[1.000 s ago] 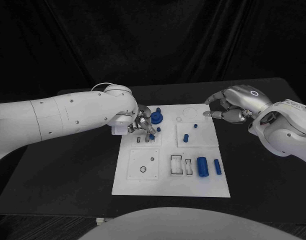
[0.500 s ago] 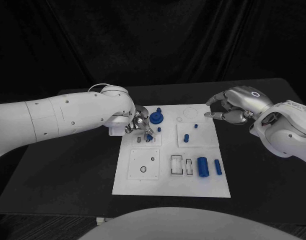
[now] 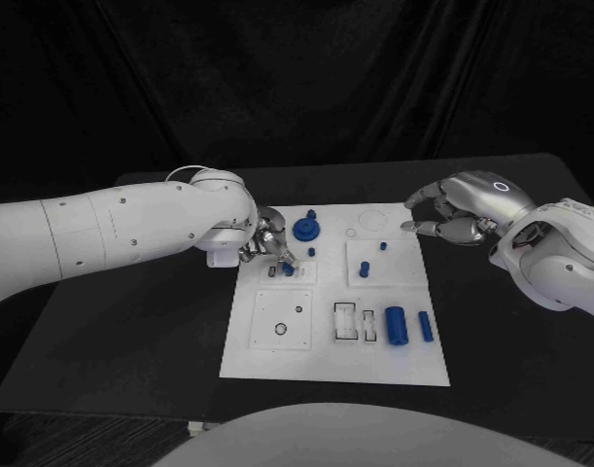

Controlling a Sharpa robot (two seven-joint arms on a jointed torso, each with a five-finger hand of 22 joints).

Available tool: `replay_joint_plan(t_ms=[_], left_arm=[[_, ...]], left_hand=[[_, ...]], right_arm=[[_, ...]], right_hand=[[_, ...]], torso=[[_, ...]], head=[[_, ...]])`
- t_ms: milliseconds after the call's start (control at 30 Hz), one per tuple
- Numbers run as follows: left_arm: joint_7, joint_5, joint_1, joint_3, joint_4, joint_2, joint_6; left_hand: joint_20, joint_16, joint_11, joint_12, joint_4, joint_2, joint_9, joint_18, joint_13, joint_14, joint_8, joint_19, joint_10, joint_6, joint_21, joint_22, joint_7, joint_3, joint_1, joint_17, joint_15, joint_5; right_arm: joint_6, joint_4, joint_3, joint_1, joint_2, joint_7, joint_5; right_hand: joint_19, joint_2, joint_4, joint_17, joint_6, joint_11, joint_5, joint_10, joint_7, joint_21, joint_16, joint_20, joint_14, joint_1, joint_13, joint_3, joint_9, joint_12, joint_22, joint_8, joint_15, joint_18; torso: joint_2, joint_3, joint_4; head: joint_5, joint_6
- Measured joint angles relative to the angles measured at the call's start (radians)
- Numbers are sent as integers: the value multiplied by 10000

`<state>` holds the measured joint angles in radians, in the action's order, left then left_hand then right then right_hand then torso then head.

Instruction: Assemble the parts on the task board

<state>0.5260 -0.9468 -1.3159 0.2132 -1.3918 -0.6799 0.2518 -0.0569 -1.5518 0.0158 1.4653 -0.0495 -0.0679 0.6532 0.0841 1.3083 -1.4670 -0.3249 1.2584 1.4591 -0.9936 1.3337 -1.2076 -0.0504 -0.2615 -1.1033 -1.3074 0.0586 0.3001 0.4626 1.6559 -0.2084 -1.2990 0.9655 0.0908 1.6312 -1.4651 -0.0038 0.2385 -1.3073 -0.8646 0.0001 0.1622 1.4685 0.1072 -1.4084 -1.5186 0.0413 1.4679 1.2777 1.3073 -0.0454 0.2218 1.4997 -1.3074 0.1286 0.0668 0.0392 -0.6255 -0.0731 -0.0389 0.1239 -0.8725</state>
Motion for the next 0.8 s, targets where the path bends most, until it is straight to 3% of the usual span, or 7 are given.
replay_joint_plan(t_ms=[600,800], left_arm=[[12,2,107,-7,-166,-205,-166],[12,3,146,-10,-173,-230,-204]], left_hand=[[0,37,-36,-70,14,1,-4,0,0,0,114,0,-36,18,-42,31,-19,-180,104,0,0,-6],[-36,36,-71,-134,-1,53,-4,0,0,0,173,-35,-71,19,-82,34,-21,-226,156,0,0,-8]], right_arm=[[-99,-14,0,30,-7,19,-14],[-130,-21,0,31,-8,30,-16]], right_hand=[[0,-1,0,0,1,0,-1,0,0,38,0,0,0,0,7,0,-9,-78,1,0,0,0],[0,0,0,0,0,0,-1,0,0,39,38,0,0,0,6,0,-8,-133,-7,0,0,-1]], torso=[[8,-5,16],[6,-12,-4]], head=[[35,0],[67,0]])
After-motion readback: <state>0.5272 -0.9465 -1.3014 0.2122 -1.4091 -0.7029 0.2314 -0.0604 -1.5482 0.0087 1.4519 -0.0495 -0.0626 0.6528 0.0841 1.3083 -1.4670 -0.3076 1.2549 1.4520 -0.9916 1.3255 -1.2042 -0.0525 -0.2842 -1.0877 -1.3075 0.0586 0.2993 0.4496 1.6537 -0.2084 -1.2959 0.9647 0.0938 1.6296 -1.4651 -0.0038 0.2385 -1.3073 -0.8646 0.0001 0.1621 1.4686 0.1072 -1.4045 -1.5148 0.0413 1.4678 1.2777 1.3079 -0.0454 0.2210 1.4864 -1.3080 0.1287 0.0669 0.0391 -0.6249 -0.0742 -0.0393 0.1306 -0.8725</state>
